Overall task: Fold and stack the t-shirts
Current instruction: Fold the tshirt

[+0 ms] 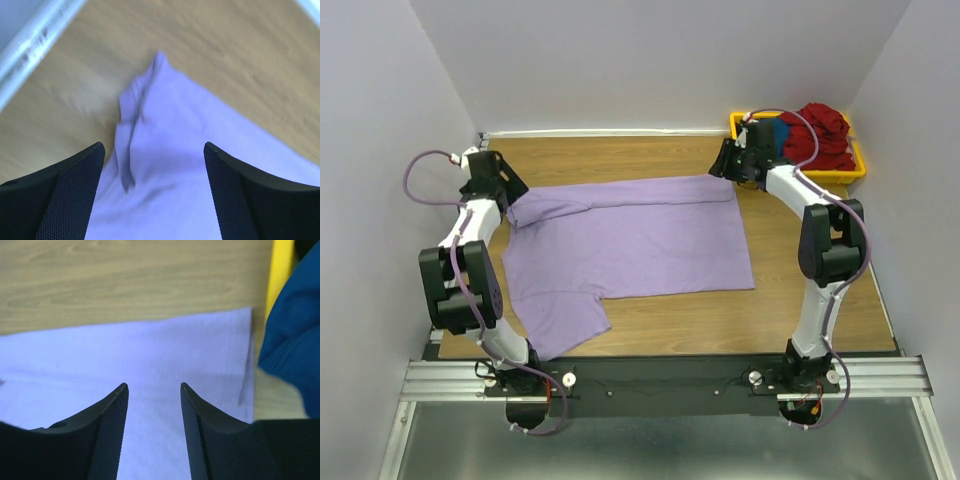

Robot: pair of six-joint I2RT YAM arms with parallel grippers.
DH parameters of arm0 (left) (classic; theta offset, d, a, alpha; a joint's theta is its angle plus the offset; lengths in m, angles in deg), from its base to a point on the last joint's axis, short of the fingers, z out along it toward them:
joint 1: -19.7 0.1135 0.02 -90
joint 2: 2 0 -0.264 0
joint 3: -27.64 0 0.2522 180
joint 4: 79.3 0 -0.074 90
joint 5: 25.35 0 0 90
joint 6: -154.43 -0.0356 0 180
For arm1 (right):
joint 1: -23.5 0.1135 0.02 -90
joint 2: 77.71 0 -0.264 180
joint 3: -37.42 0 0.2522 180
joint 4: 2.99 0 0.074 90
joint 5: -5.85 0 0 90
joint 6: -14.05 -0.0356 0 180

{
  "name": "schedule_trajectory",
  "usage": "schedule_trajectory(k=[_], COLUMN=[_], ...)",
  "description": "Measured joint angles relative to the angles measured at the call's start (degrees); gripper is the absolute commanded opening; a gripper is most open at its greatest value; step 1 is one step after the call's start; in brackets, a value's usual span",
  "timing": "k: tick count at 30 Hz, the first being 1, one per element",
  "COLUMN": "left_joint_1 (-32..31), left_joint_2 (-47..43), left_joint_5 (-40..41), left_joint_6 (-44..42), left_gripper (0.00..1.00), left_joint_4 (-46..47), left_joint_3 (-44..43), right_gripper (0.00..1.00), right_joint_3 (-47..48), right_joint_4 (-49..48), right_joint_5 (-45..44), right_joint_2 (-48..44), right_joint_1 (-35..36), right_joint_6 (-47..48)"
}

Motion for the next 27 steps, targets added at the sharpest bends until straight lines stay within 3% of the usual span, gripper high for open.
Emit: schedule_trajectory(k=[8,12,19,26,27], left_joint_1=[-3.8,-4.5,-6.3,-7.4,-7.4], left_joint_2=[-5.0,-4.7,0.4,4.0,4.3], left_joint_5=[0.2,0.9,2.0,2.3,2.3], left_joint_6=[1.8,2.1,2.0,2.4,2.4], left_gripper=[0.94,0.88,0.68,0.3,0.16], left_joint_4=[-0.2,0.3,1.7,1.8,1.6], left_joint_3=[12.7,13.7,9.0,5.1,4.4], right_gripper=[0.57,0.57,0.57,0.57,0.57], right_joint_3=[-6.3,-6.4,-6.4,-6.4,-6.4], right_joint_4=[0.9,0.9,1.0,1.0,1.0], right_joint_5=[3.5,4.7,5.6,5.6,5.6], right_joint_2=[-1.9,-1.9,-1.8,-1.8,-1.8], right_joint_1=[1.2,1.6,1.9,1.9,1.9], right_joint_6=[-0.1,-0.1,-0.4,-0.4,-0.3])
